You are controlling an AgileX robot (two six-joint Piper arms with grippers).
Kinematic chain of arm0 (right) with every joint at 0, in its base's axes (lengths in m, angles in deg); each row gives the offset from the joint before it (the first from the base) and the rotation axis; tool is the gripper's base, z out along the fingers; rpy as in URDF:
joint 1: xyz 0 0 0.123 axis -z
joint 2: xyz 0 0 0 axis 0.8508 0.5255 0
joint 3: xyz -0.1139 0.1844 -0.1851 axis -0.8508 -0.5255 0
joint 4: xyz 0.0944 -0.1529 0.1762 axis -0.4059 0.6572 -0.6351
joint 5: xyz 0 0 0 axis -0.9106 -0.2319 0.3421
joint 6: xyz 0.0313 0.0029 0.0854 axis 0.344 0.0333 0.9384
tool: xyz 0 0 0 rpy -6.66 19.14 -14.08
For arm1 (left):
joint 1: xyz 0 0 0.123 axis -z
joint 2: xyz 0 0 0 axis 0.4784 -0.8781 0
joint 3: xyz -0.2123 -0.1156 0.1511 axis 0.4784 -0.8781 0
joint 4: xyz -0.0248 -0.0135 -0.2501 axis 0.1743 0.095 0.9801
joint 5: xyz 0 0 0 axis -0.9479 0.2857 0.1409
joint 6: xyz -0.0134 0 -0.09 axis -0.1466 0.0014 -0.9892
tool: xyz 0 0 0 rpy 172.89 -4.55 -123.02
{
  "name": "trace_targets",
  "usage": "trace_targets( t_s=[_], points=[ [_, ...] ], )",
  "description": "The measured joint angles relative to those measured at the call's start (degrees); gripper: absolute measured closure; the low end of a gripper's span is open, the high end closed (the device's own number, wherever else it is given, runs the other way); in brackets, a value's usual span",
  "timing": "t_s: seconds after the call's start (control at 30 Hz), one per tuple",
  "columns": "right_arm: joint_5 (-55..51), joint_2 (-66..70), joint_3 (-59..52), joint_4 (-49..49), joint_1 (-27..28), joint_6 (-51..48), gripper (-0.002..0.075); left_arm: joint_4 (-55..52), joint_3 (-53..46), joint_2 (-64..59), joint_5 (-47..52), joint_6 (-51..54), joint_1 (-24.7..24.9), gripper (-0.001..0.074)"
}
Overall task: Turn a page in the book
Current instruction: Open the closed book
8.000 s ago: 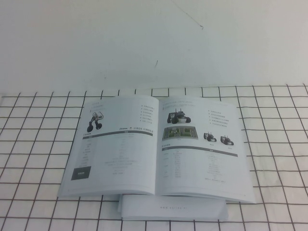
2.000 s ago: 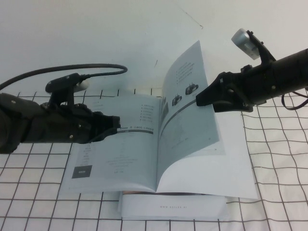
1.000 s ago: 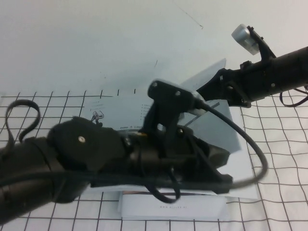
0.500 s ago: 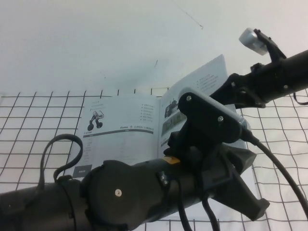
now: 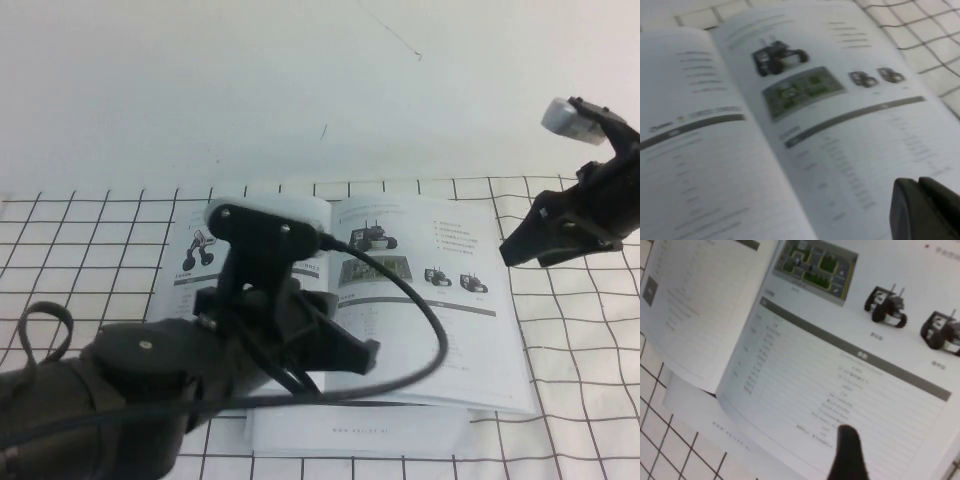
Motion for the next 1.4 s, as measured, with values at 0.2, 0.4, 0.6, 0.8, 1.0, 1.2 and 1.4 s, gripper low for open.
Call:
trace_targets(
  t_s=[0.2,0.4,0.6,0.8,1.0,1.2,1.4],
  points=[
    [5.14,4.59,-0.45,0.6,-4.7,0.14,0.0245,0.39,-0.04,-1.44,4.93,-0.15,-11.48,0.0737],
    [7.55,8.87,-0.77,1.08,-5.45,0.79,0.0246,-2.1,-0.13,-5.32,29.53,-12.72,-23.85,0.0736],
    [7.92,9.3,-0.86,2.79,-5.45,1.25,0.0246,-25.46,1.63,-9.04,46.78,-30.75,-31.46,0.0736],
    [8.75,9.44,-0.86,3.83,-5.45,3.04,0.0246,-44.25,1.91,-9.8,40.72,-44.48,-33.65,0.0734],
    [10.13,10.81,-0.86,4.57,-5.45,5.06,0.0246,-48.02,1.91,-12.55,39.05,-47.54,-33.74,0.0735],
    [10.25,12.76,-0.86,4.79,-5.54,5.54,0.0246,-48.16,1.91,-14.33,36.98,-47.9,-33.74,0.0735],
    [10.25,12.99,-0.86,1.64,-5.54,5.31,0.0246,-48.16,1.91,-14.46,34.61,-48.04,-33.74,0.0735]
  ],
)
